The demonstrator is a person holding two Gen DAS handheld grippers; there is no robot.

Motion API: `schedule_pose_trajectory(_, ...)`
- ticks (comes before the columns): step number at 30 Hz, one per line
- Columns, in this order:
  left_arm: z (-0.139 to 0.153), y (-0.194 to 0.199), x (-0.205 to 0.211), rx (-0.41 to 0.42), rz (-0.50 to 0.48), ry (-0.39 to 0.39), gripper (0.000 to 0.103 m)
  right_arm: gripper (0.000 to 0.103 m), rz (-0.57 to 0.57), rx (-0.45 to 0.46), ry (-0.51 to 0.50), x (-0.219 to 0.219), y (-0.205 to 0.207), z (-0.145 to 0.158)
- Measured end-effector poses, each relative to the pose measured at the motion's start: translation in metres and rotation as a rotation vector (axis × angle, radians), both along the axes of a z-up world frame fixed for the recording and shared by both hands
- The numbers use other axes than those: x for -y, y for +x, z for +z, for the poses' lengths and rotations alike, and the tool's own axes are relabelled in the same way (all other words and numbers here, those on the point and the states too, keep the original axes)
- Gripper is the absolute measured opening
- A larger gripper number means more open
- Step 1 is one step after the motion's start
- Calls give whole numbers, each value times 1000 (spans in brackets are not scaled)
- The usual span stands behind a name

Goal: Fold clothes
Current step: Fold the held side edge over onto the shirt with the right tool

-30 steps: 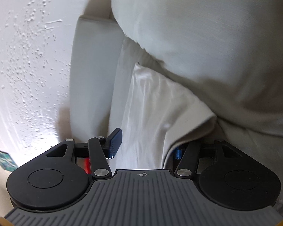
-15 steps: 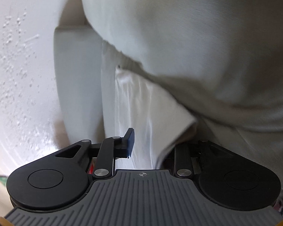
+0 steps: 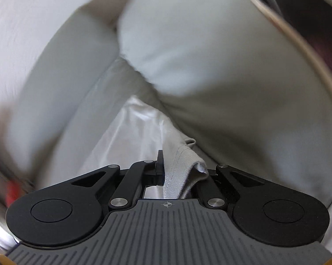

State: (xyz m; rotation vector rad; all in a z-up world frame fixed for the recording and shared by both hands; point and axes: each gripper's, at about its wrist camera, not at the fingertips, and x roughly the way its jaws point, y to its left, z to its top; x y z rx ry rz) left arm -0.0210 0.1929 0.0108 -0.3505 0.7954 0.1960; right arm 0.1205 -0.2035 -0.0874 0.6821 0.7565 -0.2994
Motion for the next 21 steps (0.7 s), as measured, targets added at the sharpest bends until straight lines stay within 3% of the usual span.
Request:
schedule_pose_trajectory(5, -2, -9, -29, 23, 48, -73, 65, 3, 286, 80, -401, -105, -8, 59)
schedule_pose_trajectory(8, -4, -13, -42, 30, 88, -85, 65, 3, 494, 159, -542, -181, -26, 78)
schedule_pose_trajectory(12, -6, -18, -59, 34, 145, -95, 65, 3, 789, 189, -581, -260, -60, 62)
schedule_pose_trajectory(15, -12, -19, -65, 13, 169, -108, 65, 3, 963, 141, -637, -303, -73, 31)
schedule_pose_trajectory(18, -16, -18, -67, -1, 169, -119, 65, 3, 990, 76, -612, -308, -68, 12)
schedule_pose_trajectory(21, -18, -15, -64, -5, 154, -117, 65, 3, 957, 42, -512, -295, -54, 18)
